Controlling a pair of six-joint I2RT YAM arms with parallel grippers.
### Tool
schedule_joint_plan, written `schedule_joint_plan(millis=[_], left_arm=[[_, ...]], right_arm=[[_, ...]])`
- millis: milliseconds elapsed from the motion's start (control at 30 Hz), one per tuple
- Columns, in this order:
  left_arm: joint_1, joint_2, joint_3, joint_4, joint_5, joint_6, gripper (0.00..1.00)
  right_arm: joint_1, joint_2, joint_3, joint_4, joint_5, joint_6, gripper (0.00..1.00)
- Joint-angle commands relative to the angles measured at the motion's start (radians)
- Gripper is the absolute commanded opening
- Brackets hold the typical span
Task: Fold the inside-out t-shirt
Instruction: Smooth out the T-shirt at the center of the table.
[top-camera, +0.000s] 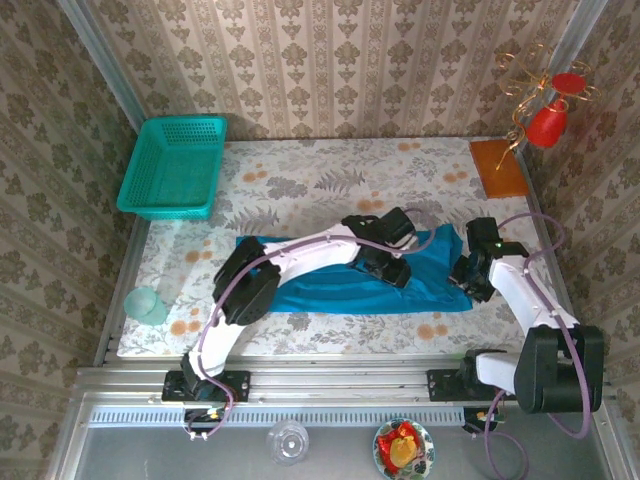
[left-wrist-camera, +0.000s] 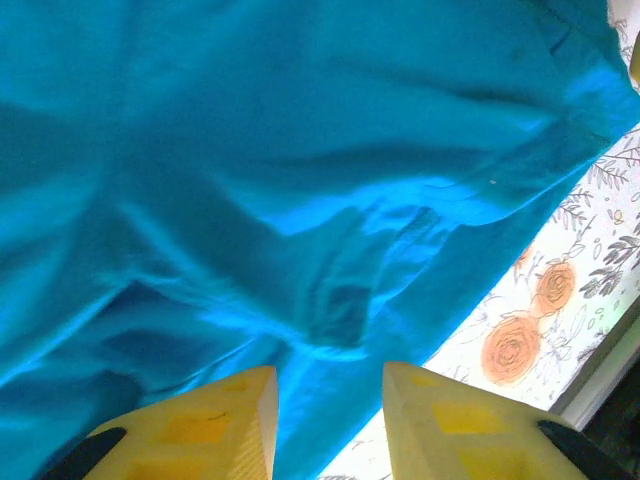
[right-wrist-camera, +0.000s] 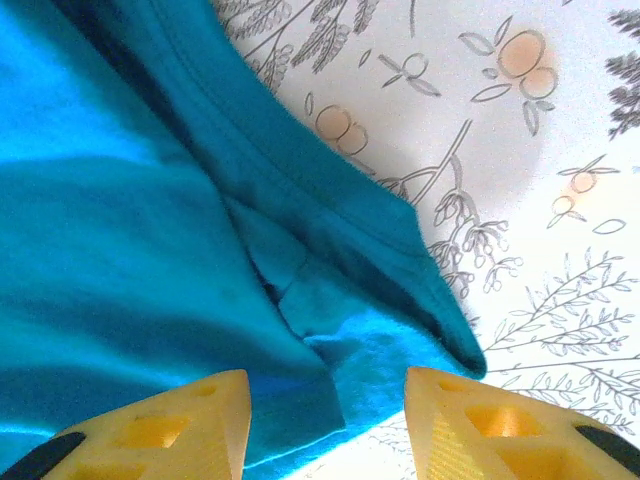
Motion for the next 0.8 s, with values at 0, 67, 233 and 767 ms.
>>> schedule_joint_plan(millis=[0,67,233,767], left_arm=[[-0.016,0.039,0.076,-0.127,-0.046,-0.081,0.35],[-0.020,0.055,0.086,-0.122,-0.037,-0.131,0.38],[-0.021,0.091,0.107,-0.135,-0.027,-0.202,0.42],[0.002,0.123,0.093,-0.095,0.019,-0.250,0.32]], right_arm=[[-0.023,-0.038,0.007,-0.016,-0.011,-0.030,0.45],[-0.032,-0.045,0.007,-0.020,-0.015,-0.033,0.45],[-0.037,-0.059,0.000,-0.020,-0.027,-0.028,0.45],[-0.044,-0.004,-0.090,0.090,-0.132,0.007,0.43]])
